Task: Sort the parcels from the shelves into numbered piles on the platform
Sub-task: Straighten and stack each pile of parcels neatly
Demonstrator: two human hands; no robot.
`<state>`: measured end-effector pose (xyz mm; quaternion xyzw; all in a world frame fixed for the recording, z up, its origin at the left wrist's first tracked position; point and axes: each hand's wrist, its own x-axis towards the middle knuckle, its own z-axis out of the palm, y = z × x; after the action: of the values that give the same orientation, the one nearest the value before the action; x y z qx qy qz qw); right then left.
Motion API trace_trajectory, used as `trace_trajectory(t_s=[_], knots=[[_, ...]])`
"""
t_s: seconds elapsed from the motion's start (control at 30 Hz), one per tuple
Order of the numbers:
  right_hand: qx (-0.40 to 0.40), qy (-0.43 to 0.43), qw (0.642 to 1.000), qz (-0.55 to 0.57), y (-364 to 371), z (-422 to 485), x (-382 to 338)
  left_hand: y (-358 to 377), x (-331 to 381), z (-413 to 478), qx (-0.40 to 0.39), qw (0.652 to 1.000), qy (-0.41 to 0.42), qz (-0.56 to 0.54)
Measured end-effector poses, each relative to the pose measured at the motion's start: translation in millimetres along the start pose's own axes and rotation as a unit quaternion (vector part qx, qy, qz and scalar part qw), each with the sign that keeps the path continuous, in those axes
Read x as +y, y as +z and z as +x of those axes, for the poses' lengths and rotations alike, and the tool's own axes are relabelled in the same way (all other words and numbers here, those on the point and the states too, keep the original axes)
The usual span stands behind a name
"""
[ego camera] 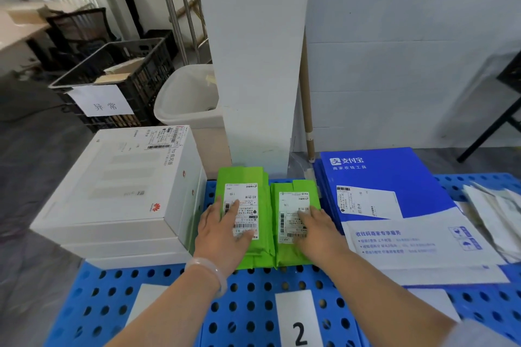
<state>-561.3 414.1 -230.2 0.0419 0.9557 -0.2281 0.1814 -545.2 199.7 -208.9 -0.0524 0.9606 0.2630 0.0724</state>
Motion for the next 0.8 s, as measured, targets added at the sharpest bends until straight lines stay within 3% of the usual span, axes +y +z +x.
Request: trace_trajectory(t_s=[0.13,0.3,0.4,0.53,0.63,0.8], knots=[[0.087,-0.062,0.987,0.117,-6.3,-9.4,-27.1,-0.5,-1.5,-2.6,-0.011,0.999,-0.040,-0.019],[0.013,-0.108,0.980,0.167,-2.8,-20.8,-60.8,0.3,4.3,-3.6,-0.012,0.998,-0.026,-0.050],[0.053,-0.074,0.969,0.228,-0.1,-22.6,-59.1,-0.5,11.2,-4.8,-0.007,0.992,-0.037,-0.124],[0.118,-0.023,0.941,0.317,-8.0,-22.5,-44.9,1.2,22.5,-8.7,-0.016,0.985,0.018,-0.174],[0.148,0.014,0.927,0.345,-17.2,-22.3,-27.5,3.9,27.9,-9.3,-0.031,0.984,0.056,-0.167],[0.188,0.066,0.921,0.334,-24.4,-18.8,2.0,7.1,14.4,-3.7,-0.025,0.988,0.040,-0.150]])
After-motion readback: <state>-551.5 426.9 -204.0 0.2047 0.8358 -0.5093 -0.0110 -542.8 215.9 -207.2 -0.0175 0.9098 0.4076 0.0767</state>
